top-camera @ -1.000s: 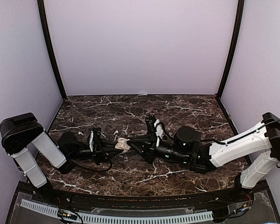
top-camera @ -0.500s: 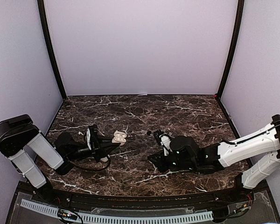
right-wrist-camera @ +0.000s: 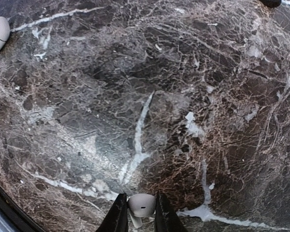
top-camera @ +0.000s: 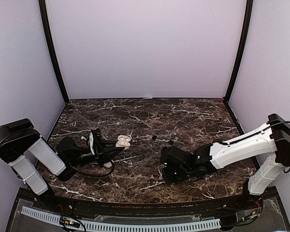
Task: Insert the wireless bluetooth earbuds into the charging case
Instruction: Place the left earbud at the center of the board, then pick up the left earbud from the center of the board.
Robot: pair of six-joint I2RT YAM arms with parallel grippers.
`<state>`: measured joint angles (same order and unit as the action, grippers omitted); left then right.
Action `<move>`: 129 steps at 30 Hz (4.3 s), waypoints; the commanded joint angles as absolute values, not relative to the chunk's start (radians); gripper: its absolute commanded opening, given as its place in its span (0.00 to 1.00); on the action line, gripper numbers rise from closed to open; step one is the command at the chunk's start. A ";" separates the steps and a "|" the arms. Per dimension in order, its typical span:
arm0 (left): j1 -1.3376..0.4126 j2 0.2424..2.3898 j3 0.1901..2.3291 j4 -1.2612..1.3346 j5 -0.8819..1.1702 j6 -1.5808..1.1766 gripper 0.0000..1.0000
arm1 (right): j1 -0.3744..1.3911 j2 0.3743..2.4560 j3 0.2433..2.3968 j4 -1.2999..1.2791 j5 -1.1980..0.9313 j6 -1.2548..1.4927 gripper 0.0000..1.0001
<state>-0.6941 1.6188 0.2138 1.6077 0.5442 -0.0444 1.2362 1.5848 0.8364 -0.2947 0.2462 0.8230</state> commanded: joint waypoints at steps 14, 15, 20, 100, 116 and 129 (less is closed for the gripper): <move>-0.697 1.572 0.226 1.658 0.534 -0.021 0.12 | 1.205 1.621 0.929 -0.420 0.191 0.704 0.38; -0.698 1.573 0.227 1.658 0.534 -0.021 0.12 | 1.198 1.624 0.947 -0.455 0.180 0.672 0.38; -0.696 1.571 0.226 1.657 0.533 -0.020 0.12 | 1.174 1.651 1.093 -0.705 0.173 0.536 0.38; -0.637 1.514 0.209 1.595 0.454 -0.097 0.12 | 1.013 2.129 1.577 -1.174 -0.189 0.351 0.13; -0.638 1.517 0.211 1.591 0.458 -0.094 0.12 | 1.012 2.015 1.571 -1.067 -0.183 0.374 0.07; -0.639 1.540 0.213 1.628 0.514 -0.079 0.12 | 1.014 1.735 1.302 -0.549 -0.195 0.536 0.05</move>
<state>-0.6434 1.5383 0.2134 1.5757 0.4698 -0.0872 1.0180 1.8175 1.3960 -0.8078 -0.1848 0.4606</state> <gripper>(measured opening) 0.250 0.117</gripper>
